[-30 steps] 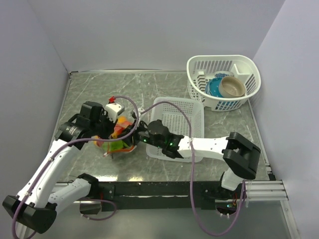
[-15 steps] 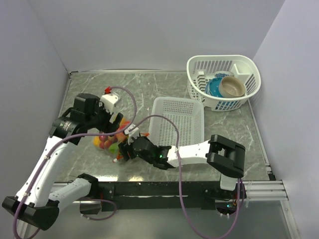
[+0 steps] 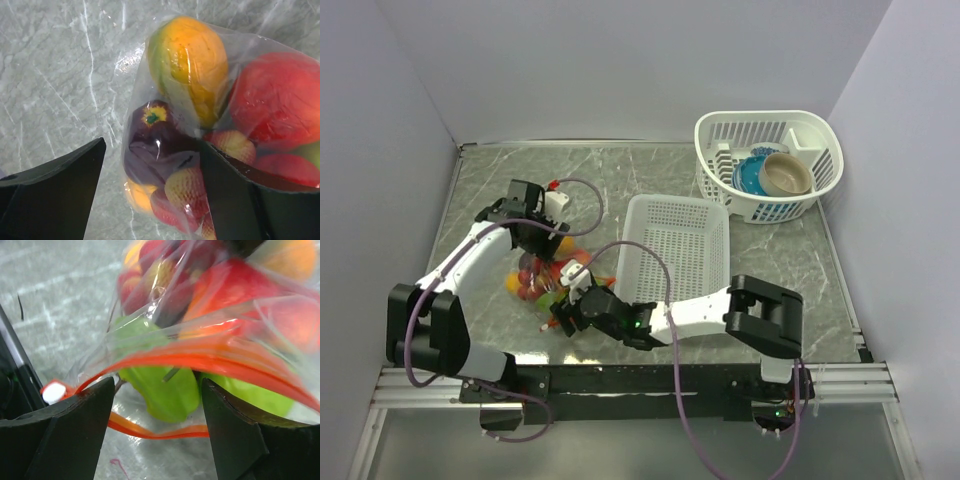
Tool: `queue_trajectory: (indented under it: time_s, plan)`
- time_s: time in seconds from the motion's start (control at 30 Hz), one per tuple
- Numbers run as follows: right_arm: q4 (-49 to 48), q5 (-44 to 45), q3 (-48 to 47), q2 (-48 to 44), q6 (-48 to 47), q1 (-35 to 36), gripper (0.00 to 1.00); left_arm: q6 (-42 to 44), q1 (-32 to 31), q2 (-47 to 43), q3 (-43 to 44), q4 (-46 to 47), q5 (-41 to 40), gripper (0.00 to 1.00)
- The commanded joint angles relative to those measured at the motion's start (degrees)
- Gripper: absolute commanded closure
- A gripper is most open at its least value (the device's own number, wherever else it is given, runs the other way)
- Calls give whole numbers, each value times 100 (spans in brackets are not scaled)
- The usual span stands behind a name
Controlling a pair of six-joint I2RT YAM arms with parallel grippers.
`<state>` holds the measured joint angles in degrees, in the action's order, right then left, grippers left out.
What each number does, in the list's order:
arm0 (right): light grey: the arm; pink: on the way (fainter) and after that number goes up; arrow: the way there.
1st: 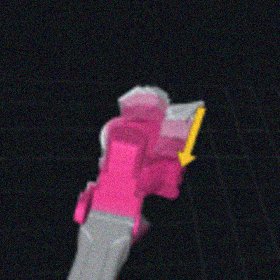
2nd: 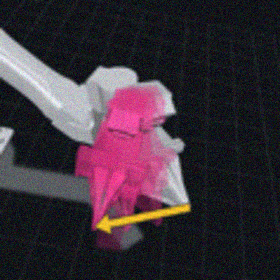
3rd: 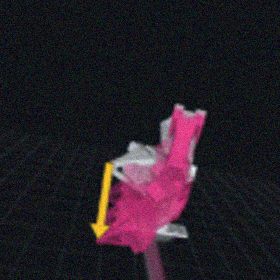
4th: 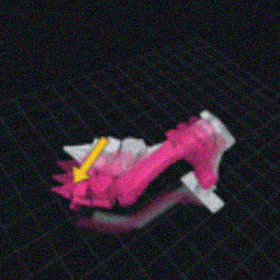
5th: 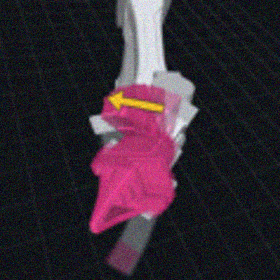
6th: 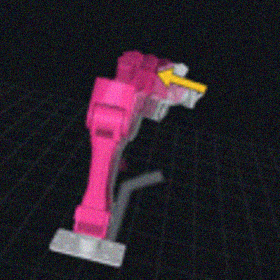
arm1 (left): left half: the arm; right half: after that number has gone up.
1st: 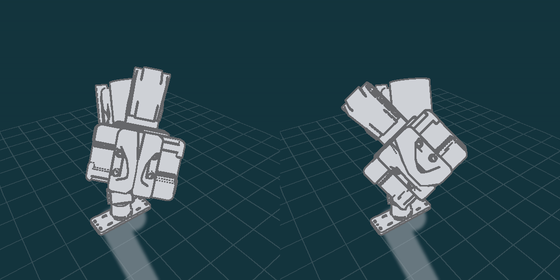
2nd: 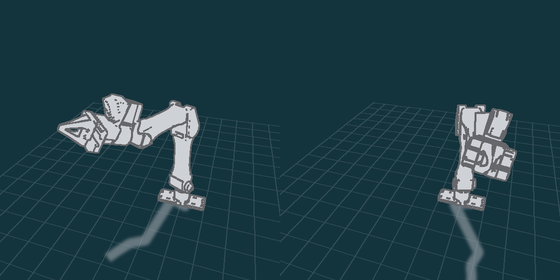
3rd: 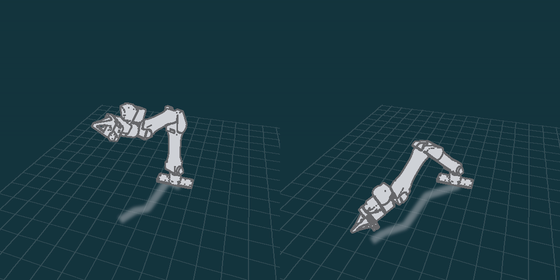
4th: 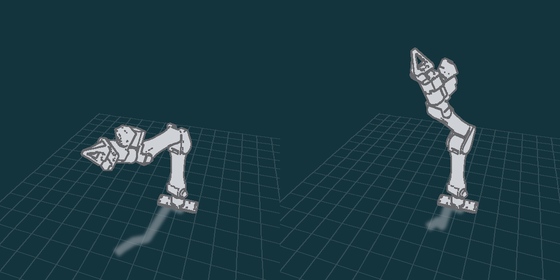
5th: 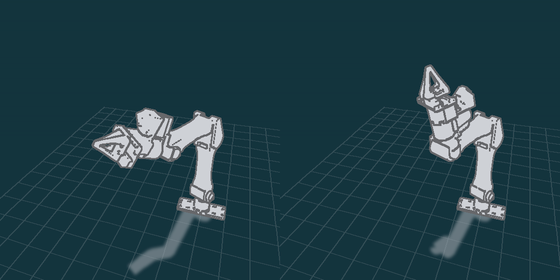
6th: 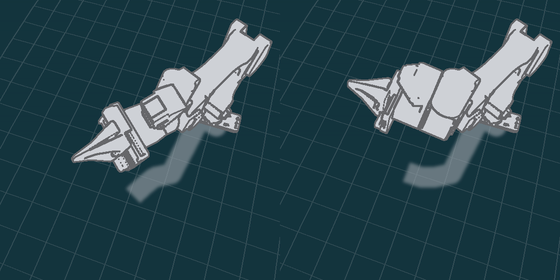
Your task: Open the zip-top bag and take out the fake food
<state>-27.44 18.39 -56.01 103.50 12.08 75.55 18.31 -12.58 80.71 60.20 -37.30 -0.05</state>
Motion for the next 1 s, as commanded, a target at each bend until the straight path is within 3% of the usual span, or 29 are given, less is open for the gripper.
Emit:
queue_trajectory:
  time_s: [0.0,0.3,0.4,0.43,0.53,0.57,0.73,0.97]
  plan:
    - [-165,-257,-253,275,-197,56,22,217,10,-187,79,118,146,18]
    - [-139,-450,-402,627,-285,57,27,279,-17,-485,-421,-76,436,20]
    - [-7,-565,-455,645,-302,48,50,305,-17,-530,-518,-23,322,21]
    - [45,-582,-464,636,-250,56,68,297,-8,-547,-519,38,287,21]
    - [257,-600,-307,478,-197,74,94,288,27,-504,-475,161,155,23]
    - [283,-574,-210,382,-188,74,98,270,62,-477,-466,188,137,23]
    - [581,-284,405,-689,-109,74,99,366,203,-284,-501,442,23,26]
    - [1968,112,460,-1912,-30,65,98,507,580,41,-598,759,-250,28]
